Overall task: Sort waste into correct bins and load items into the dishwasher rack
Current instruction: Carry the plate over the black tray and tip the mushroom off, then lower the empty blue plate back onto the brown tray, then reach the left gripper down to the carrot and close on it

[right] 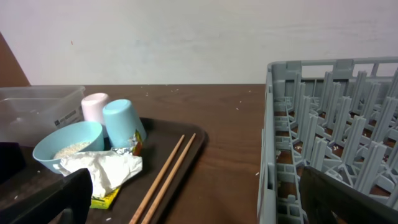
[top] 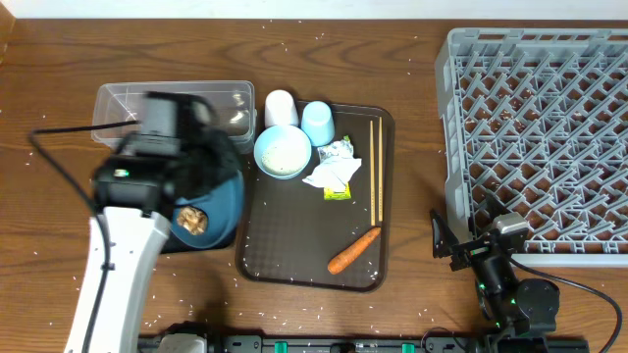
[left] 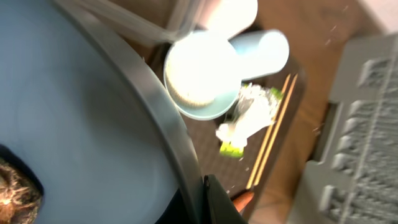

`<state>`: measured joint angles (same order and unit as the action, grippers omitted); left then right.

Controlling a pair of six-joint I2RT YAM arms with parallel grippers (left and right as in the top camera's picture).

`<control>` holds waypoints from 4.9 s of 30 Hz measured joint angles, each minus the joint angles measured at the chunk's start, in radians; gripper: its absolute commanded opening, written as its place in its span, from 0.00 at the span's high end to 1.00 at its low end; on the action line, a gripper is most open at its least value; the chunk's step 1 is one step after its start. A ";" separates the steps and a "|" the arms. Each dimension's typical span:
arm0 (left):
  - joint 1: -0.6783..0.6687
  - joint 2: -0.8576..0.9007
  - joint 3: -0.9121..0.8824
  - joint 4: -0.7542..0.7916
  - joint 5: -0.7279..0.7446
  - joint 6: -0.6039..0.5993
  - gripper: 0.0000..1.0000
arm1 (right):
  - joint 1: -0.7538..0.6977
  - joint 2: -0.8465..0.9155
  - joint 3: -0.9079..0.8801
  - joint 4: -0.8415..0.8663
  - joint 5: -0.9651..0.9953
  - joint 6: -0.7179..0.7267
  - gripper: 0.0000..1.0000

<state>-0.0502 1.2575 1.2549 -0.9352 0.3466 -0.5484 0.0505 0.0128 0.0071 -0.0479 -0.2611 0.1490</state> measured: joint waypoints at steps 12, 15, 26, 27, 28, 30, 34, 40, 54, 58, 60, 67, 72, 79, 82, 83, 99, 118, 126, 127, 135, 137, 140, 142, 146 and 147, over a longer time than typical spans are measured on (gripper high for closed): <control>0.463 0.011 -0.111 0.106 0.619 0.213 0.94 | 0.000 0.000 0.000 0.000 0.000 0.000 0.01; 0.544 0.011 -0.129 0.107 0.729 0.250 0.94 | 0.000 0.000 0.000 0.000 0.000 0.000 0.01; 0.778 0.011 -0.215 0.107 1.026 0.317 0.94 | 0.000 0.000 0.000 0.000 0.000 0.000 0.01; 0.793 0.011 -0.215 0.107 1.043 0.319 0.94 | 0.000 0.000 0.000 0.000 0.000 0.000 0.01; 0.806 0.011 -0.215 0.108 1.058 0.321 0.94 | 0.000 0.000 0.000 0.000 0.000 0.000 0.01; 0.828 0.011 -0.215 0.108 1.089 0.321 0.94 | 0.000 0.000 0.000 0.000 0.000 0.000 0.01; 0.849 0.011 -0.215 0.108 1.126 0.322 0.94 | 0.000 0.000 0.000 0.000 0.000 0.000 0.01; 0.851 0.011 -0.215 0.098 1.114 0.322 0.94 | 0.000 0.000 0.000 0.000 0.000 0.000 0.01; 0.338 -0.128 -0.216 0.083 0.734 0.224 0.94 | 0.000 0.000 0.000 0.000 0.000 0.000 0.01; 0.025 -0.162 -0.216 0.106 0.493 0.151 0.94 | 0.000 0.000 0.000 0.000 0.000 0.000 0.01; -0.127 -0.149 -0.216 0.112 0.354 0.109 0.94 | 0.000 0.000 0.000 0.000 0.000 0.000 0.01; -0.481 0.009 -0.216 0.170 -0.038 0.001 0.94 | 0.000 0.000 0.000 0.000 0.000 0.000 0.01; -0.575 0.153 -0.216 0.270 -0.163 -0.018 0.94 | 0.000 0.000 0.000 0.000 0.000 0.000 0.01; -0.623 0.286 -0.216 0.296 -0.211 -0.032 0.94 | 0.000 0.000 0.000 0.000 0.000 0.000 0.01; -0.640 0.310 -0.216 0.301 -0.196 -0.032 0.94 | 0.000 0.000 0.000 0.000 0.000 0.000 0.01; -0.646 0.314 -0.216 0.302 -0.194 -0.032 0.94 | 0.000 0.000 0.000 0.000 0.000 0.000 0.01; -0.692 0.318 -0.214 0.250 -0.170 -0.069 0.29 | 0.000 0.000 0.000 0.000 0.000 0.000 0.01; -0.896 0.433 -0.065 0.141 -0.201 0.084 0.26 | 0.000 0.000 0.000 0.000 0.000 0.000 0.01; -0.945 0.519 -0.065 0.198 -0.198 0.076 0.27 | 0.000 0.000 0.000 0.000 0.000 0.000 0.01; -0.950 0.527 -0.065 0.204 -0.197 0.073 0.27 | 0.000 0.000 0.000 0.000 0.000 0.000 0.01; -0.954 0.580 -0.064 0.180 -0.245 0.043 0.31 | 0.000 0.000 0.000 0.000 0.000 0.000 0.01; -0.954 0.580 -0.056 0.121 -0.305 0.021 0.31 | 0.000 0.000 0.000 0.000 0.000 0.000 0.01; -0.948 0.580 -0.033 0.042 -0.401 -0.011 0.31 | 0.000 0.000 0.000 0.000 0.000 0.000 0.01; -0.933 0.580 -0.029 -0.013 -0.454 -0.035 0.31 | 0.000 0.000 0.000 0.000 0.000 0.000 0.01; -0.872 0.580 -0.028 -0.080 -0.532 -0.063 0.31 | 0.000 0.000 0.000 0.000 0.000 0.000 0.01; -0.856 0.580 -0.028 -0.082 -0.537 -0.067 0.31 | 0.000 0.000 0.000 0.000 0.000 0.000 0.01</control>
<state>-0.9062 1.8374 1.2270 -1.0172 -0.1905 -0.6151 0.0505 0.0128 0.0071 -0.0479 -0.2611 0.1490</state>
